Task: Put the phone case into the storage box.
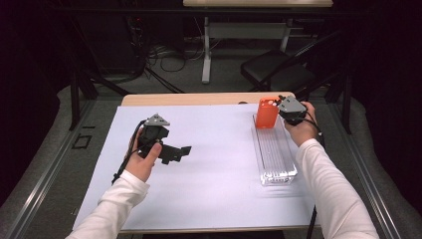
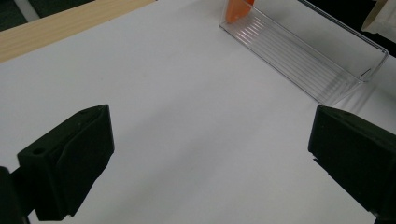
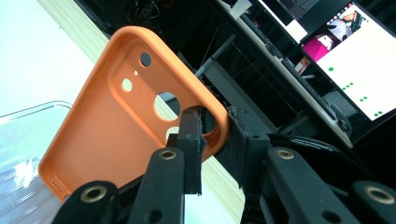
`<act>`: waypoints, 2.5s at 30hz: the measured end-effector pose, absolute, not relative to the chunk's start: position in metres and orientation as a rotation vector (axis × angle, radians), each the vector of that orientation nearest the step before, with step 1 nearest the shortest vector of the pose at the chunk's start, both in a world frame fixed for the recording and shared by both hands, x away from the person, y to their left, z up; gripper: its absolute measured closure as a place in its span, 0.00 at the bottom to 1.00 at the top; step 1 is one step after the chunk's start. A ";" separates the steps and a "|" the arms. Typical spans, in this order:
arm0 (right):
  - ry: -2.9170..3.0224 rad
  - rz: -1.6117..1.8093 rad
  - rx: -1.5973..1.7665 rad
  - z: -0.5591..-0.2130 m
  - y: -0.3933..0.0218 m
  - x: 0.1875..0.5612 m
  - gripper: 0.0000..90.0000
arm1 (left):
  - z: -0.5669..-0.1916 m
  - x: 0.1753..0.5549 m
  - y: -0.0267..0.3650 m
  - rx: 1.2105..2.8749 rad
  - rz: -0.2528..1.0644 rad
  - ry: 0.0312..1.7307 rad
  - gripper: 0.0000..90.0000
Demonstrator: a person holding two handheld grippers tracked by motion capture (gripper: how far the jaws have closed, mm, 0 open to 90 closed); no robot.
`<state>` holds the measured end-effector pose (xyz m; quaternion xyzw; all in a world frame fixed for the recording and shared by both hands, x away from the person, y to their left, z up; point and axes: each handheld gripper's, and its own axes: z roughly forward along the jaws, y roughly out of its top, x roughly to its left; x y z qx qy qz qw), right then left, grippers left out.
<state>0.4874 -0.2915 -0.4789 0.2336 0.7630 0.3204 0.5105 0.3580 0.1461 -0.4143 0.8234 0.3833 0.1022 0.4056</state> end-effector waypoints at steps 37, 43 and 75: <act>1.845 0.805 0.647 -0.468 -0.285 0.473 0.55 | -0.426 0.360 0.143 2.082 0.236 0.960 0.01; 1.831 0.802 0.657 -0.461 -0.284 0.466 0.53 | -0.424 0.361 0.143 2.070 0.233 0.956 0.01; 1.827 0.977 0.947 -0.438 -0.275 0.442 0.30 | -0.421 0.369 0.151 2.042 0.229 0.969 0.01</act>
